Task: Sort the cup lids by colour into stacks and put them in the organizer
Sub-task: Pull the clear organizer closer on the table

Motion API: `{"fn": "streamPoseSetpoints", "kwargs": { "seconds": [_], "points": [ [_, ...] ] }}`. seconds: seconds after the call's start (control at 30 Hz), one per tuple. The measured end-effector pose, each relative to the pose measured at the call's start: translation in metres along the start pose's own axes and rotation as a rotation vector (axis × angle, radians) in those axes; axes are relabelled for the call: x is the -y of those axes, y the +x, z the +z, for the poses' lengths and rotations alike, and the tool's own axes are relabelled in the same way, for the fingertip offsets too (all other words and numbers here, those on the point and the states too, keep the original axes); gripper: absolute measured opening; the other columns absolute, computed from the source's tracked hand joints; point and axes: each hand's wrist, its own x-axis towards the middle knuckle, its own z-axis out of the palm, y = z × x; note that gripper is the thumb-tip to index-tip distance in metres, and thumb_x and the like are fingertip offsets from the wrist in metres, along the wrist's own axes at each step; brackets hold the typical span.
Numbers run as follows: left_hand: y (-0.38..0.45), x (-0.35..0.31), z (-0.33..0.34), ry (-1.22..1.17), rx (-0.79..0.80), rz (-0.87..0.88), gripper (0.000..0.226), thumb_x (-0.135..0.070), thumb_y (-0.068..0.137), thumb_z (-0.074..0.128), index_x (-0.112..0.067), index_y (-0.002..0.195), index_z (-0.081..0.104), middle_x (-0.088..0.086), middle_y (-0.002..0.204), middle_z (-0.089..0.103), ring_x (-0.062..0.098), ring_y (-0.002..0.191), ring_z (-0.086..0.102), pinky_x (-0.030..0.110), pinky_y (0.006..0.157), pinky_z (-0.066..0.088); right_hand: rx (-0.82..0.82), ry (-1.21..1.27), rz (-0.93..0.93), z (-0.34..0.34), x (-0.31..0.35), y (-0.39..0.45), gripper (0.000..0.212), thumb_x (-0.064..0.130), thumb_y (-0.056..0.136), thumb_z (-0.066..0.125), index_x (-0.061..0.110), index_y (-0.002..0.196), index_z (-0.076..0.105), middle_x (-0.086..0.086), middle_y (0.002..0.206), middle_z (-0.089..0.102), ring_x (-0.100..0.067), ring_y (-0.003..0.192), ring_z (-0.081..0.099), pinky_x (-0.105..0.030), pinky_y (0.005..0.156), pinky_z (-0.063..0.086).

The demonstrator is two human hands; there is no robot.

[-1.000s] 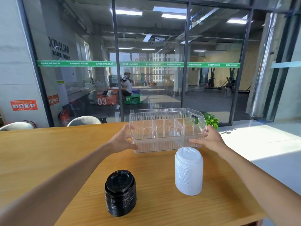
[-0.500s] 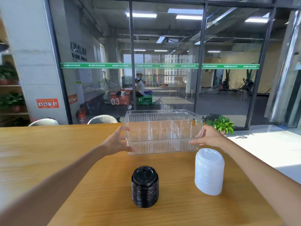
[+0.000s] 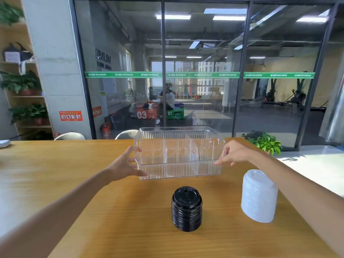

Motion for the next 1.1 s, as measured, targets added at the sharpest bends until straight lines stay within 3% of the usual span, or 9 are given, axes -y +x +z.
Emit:
{"fn": "streamPoseSetpoints", "kwargs": {
  "seconds": [0.07, 0.17, 0.4, 0.57, 0.77, 0.97, 1.1],
  "points": [
    [-0.006, 0.008, -0.006, -0.004, -0.006, -0.010, 0.094, -0.042, 0.059, 0.104, -0.050, 0.132, 0.045, -0.005, 0.127, 0.069, 0.009, 0.101, 0.079, 0.027, 0.078, 0.062, 0.016, -0.011, -0.007, 0.006, 0.008, 0.004, 0.054, 0.049, 0.066, 0.100, 0.006, 0.082, 0.073, -0.005, 0.081, 0.077, -0.013, 0.078, 0.076, -0.027, 0.061, 0.062],
    [-0.013, 0.018, -0.014, -0.012, -0.025, -0.021, 0.092, -0.044, 0.058, 0.105, -0.055, 0.127, 0.045, -0.009, 0.123, 0.069, 0.005, 0.100, 0.078, 0.022, 0.071, 0.063, 0.026, -0.012, -0.016, 0.015, 0.017, 0.008, 0.058, 0.049, 0.066, 0.099, 0.001, 0.085, 0.072, -0.004, 0.079, 0.076, -0.011, 0.075, 0.074, -0.021, 0.057, 0.057],
    [-0.023, 0.036, -0.028, -0.011, -0.051, -0.020, 0.090, -0.040, 0.062, 0.106, -0.058, 0.127, 0.045, -0.008, 0.125, 0.070, 0.003, 0.104, 0.077, 0.021, 0.071, 0.063, 0.049, -0.004, -0.056, 0.030, 0.033, 0.007, 0.058, 0.045, 0.070, 0.098, -0.004, 0.088, 0.074, -0.002, 0.072, 0.072, -0.014, 0.079, 0.074, -0.030, 0.067, 0.064],
    [-0.031, 0.041, -0.031, -0.026, -0.034, -0.026, 0.091, -0.027, 0.067, 0.104, -0.049, 0.132, 0.044, -0.014, 0.122, 0.065, -0.001, 0.104, 0.075, 0.018, 0.070, 0.062, 0.051, -0.012, -0.060, 0.041, 0.040, -0.001, 0.042, 0.042, 0.072, 0.098, 0.009, 0.073, 0.072, 0.005, 0.059, 0.068, -0.013, 0.075, 0.074, -0.030, 0.068, 0.063],
    [-0.035, 0.039, -0.032, -0.044, -0.018, -0.029, 0.093, -0.016, 0.073, 0.100, -0.040, 0.141, 0.041, -0.018, 0.119, 0.062, -0.004, 0.102, 0.075, 0.016, 0.071, 0.061, 0.077, -0.036, -0.029, 0.044, 0.049, -0.010, 0.045, 0.041, 0.074, 0.097, 0.003, 0.084, 0.077, -0.005, 0.076, 0.080, -0.013, 0.081, 0.080, -0.037, 0.076, 0.068],
    [-0.039, 0.037, -0.030, -0.082, -0.012, -0.031, 0.102, -0.014, 0.074, 0.098, -0.034, 0.152, 0.036, -0.012, 0.127, 0.062, -0.002, 0.103, 0.075, 0.018, 0.074, 0.062, 0.073, -0.058, -0.023, 0.046, 0.052, -0.014, 0.049, 0.042, 0.074, 0.097, 0.001, 0.088, 0.074, -0.002, 0.076, 0.080, -0.009, 0.074, 0.079, -0.038, 0.070, 0.068],
    [-0.044, 0.035, -0.028, -0.124, -0.029, -0.029, 0.114, -0.018, 0.071, 0.099, -0.039, 0.158, 0.029, -0.004, 0.138, 0.060, -0.005, 0.103, 0.075, 0.018, 0.073, 0.062, 0.073, -0.086, -0.024, 0.045, 0.053, -0.017, 0.052, 0.045, 0.076, 0.095, 0.002, 0.091, 0.068, -0.001, 0.080, 0.078, -0.009, 0.075, 0.078, -0.032, 0.065, 0.067]
  ]
}}
